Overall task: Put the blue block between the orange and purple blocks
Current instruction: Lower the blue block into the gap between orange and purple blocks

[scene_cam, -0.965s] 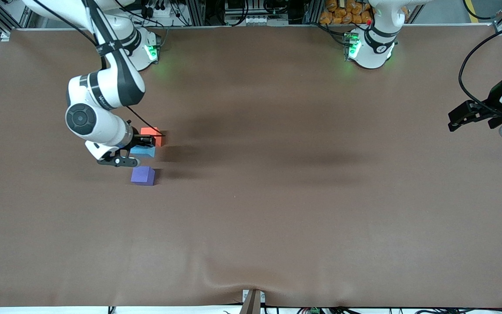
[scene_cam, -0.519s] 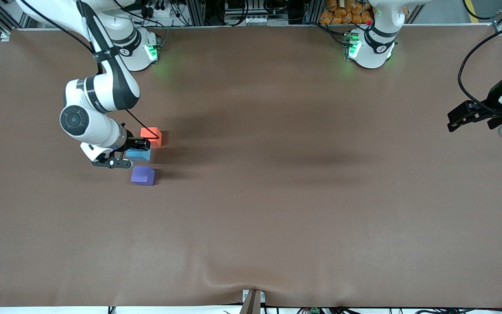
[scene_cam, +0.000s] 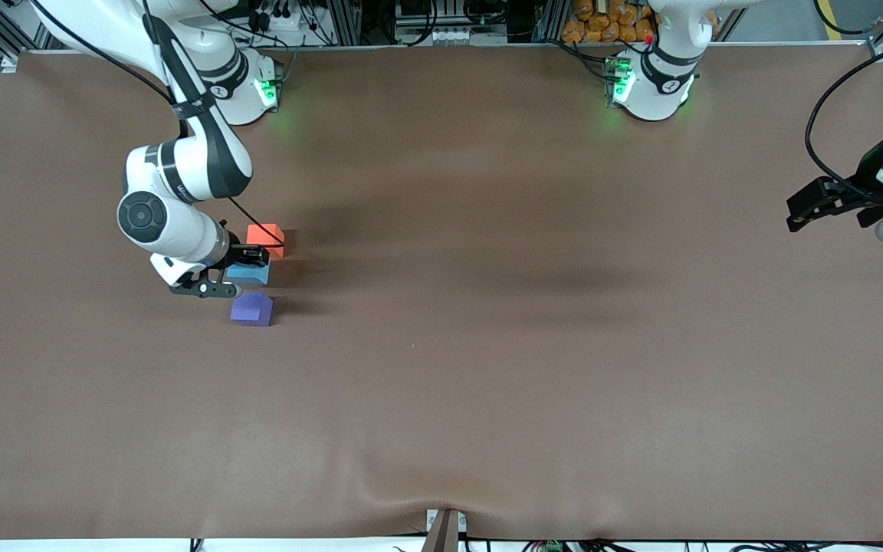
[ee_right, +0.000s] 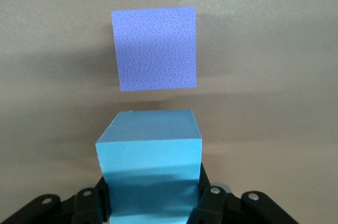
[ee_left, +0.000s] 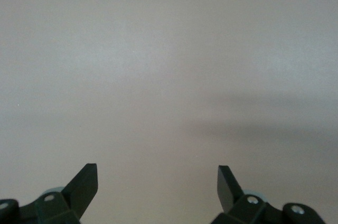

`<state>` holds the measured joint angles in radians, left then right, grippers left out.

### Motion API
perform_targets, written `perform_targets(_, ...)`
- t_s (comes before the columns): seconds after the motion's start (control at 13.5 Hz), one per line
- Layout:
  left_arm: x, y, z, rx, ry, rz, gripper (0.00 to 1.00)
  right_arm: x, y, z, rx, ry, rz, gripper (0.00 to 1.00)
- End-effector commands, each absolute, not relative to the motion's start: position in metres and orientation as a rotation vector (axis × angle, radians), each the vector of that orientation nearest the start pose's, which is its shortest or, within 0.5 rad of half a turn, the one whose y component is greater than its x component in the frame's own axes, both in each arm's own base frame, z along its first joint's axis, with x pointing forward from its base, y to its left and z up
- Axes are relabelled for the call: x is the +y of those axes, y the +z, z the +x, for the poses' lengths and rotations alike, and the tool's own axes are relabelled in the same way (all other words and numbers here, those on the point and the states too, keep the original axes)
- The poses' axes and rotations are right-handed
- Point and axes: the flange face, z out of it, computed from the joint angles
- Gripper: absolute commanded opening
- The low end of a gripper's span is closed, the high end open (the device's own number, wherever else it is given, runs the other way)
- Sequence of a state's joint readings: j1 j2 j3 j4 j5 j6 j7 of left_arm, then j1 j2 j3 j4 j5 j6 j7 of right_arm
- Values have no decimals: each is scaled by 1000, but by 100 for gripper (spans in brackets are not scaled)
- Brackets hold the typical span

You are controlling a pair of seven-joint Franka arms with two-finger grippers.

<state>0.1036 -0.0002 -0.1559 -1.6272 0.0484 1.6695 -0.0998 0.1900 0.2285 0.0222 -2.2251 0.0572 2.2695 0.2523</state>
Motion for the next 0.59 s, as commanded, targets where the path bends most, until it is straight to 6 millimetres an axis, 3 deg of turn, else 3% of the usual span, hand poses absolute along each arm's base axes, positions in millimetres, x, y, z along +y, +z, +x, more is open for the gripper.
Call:
perform_targets(0.0, -28, 616, 556, -68, -97, -3105, 100, 111, 242, 513, 110, 278, -3121, 0)
perform_targets(0.52, -45, 639, 536, -29, -88, -3133, 100, 109, 217, 509, 116, 292, -3122, 0)
